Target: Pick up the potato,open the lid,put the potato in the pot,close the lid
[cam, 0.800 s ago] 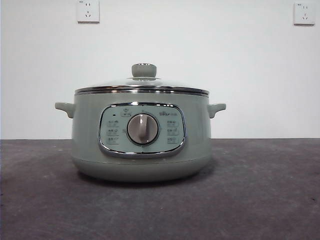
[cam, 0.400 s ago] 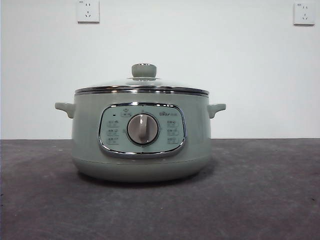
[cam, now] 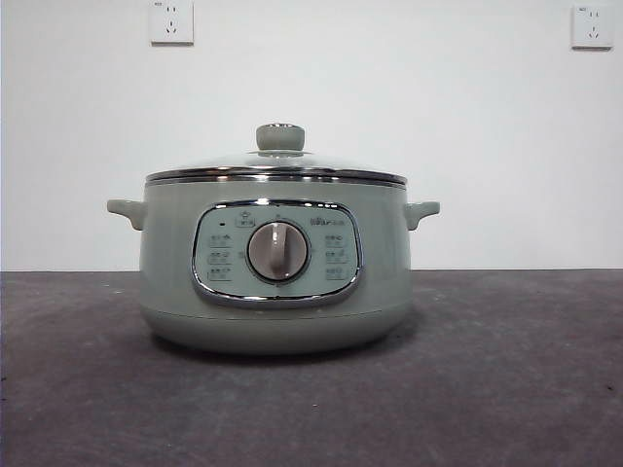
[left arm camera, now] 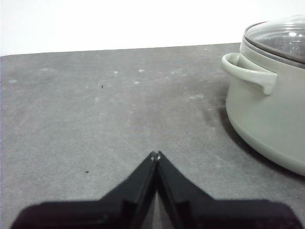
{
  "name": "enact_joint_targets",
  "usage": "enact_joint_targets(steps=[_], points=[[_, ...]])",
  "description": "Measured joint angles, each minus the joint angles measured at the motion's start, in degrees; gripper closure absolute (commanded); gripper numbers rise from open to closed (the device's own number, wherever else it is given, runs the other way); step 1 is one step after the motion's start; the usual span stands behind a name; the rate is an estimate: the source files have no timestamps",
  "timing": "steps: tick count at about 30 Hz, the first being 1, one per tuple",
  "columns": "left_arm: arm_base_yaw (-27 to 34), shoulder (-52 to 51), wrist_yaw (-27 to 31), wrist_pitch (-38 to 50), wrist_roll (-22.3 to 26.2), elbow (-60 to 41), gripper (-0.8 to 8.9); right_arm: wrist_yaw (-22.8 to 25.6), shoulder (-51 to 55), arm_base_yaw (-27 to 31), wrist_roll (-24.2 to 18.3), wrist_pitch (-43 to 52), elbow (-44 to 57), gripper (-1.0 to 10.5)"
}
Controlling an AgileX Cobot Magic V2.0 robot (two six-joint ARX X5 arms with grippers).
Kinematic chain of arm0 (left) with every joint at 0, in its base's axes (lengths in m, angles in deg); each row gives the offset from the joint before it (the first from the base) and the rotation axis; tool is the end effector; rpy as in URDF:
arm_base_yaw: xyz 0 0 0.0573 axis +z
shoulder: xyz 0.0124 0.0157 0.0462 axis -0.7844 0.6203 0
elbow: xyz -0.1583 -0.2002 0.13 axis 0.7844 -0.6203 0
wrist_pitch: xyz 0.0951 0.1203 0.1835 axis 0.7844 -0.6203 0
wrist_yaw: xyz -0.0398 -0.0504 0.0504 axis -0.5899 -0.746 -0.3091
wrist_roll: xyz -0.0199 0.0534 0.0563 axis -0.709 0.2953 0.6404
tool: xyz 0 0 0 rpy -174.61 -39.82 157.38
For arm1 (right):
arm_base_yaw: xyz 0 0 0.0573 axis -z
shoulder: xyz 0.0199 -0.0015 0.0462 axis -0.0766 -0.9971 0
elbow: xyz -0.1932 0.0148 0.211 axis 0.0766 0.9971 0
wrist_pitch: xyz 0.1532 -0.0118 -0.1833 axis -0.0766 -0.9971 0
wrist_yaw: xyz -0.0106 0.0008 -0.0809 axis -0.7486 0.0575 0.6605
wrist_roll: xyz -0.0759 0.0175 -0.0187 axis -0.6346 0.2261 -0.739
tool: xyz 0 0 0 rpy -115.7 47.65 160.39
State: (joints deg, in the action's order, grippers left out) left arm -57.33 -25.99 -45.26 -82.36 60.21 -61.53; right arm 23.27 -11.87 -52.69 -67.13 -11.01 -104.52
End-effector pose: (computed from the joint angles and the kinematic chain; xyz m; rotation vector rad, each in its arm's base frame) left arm 0.0965 -0.0068 0.1457 0.0005 0.1726 -0.0556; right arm 0.1011 0.0909 0.4111 -0.3118 0.7940 0.5147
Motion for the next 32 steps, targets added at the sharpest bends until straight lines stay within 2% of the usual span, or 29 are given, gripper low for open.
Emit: enact_joint_targets(steps=[20,24,26,28,30,32], points=[[0.0,0.39,0.0,0.11,0.02,0.0,8.15,0.42,0.04,0.17,-0.04,0.0,0.0,9.5],[0.0,0.39,0.0,0.13,0.0,0.0,8.15,1.64,1.97,4.9,-4.2,0.83,1.51,9.5],[0.0,0.39,0.0,0.13,0.0,0.0,8.15,-1.27,5.44,8.74,-7.54,6.86,5.64,9.5],[0.0,0.39,0.0,0.11,0.0,0.0,8.15,-6.84,10.47,13.44,-10.56,16.87,12.17,9.5],[0.0,0.39,0.0,0.11,0.0,0.0,8.15,-14.53,16.85,19.15,-12.31,30.82,21.55,9.5],[0.0,0.46,0.0,0.13,0.0,0.0,8.15,-19.89,23.65,25.03,-12.66,45.22,32.15,9.5]])
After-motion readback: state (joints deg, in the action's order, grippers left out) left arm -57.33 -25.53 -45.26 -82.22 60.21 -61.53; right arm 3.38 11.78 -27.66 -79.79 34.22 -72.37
